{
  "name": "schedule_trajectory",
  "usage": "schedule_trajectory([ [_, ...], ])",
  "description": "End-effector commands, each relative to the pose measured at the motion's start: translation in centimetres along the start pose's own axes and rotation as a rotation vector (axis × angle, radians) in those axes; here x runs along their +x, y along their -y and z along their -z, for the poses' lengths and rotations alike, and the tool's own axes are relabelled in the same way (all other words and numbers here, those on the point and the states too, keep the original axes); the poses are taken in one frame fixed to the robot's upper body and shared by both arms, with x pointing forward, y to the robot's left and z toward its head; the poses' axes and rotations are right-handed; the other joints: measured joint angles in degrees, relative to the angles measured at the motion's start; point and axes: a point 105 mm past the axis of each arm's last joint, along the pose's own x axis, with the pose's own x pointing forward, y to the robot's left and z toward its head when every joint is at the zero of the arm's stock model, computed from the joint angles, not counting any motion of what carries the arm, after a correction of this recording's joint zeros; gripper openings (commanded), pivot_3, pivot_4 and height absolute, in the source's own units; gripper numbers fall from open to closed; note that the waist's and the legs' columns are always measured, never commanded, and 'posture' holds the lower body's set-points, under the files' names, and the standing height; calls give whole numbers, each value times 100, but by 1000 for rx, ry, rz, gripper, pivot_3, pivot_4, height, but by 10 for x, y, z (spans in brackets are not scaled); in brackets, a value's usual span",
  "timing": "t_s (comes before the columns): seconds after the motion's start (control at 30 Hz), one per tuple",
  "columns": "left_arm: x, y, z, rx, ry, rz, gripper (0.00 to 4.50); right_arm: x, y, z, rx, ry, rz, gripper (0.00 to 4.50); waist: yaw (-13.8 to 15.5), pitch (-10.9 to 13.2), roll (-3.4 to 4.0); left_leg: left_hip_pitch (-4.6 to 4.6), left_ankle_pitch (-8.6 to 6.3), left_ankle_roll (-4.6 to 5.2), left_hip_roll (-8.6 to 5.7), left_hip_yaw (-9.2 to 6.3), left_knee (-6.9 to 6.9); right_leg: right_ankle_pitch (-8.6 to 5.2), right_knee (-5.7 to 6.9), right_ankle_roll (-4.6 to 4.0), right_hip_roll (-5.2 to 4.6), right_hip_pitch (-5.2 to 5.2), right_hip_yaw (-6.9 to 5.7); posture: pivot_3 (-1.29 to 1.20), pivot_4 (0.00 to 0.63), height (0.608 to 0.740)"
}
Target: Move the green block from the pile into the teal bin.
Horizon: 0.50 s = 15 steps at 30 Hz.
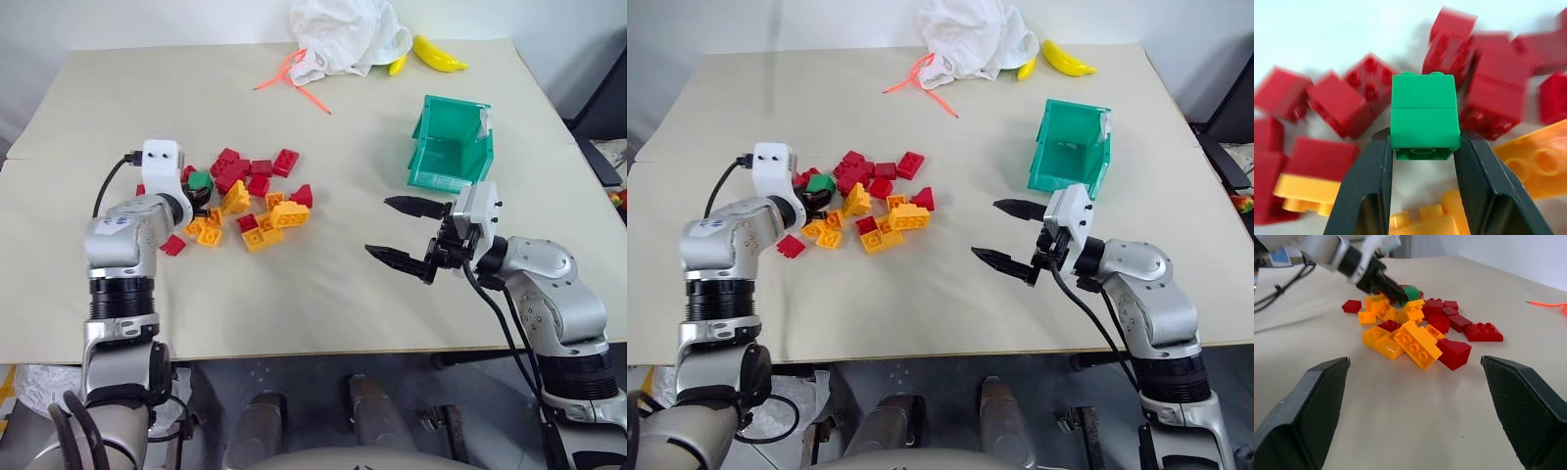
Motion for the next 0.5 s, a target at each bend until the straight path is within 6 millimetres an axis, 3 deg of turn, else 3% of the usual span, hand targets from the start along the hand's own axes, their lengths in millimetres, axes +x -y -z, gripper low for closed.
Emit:
schedule_trajectory([
  [0.03,-23,8,-36,107,166,113,1436,-10,5,-12,-48,13,41,4500,4,0,0,0,0,0,1,0,-1,0,-2,0,0,0,0,0,150,740],
  [0.13,-34,22,-47,141,231,227,1436,-14,8,-12,-51,7,58,4500,10,0,0,0,0,0,0,0,-1,0,-2,0,-2,1,-1,0,150,740],
  [0.23,-45,85,-55,216,297,585,1436,-26,17,-11,-67,-19,107,4500,85,0,0,-1,2,2,-5,0,1,0,-2,1,-4,2,-2,0,150,740],
  [0.3,-45,119,-46,322,288,743,1436,-32,20,-11,-77,-36,130,4500,148,0,0,-2,2,5,-13,2,1,2,-5,3,-7,2,-1,0,150,740],
  [0.5,-38,209,-21,425,328,1108,1436,-60,33,-8,-128,-111,218,4500,212,1,-2,-5,9,26,-52,10,3,8,-17,16,3,9,-1,0,150,740],
])
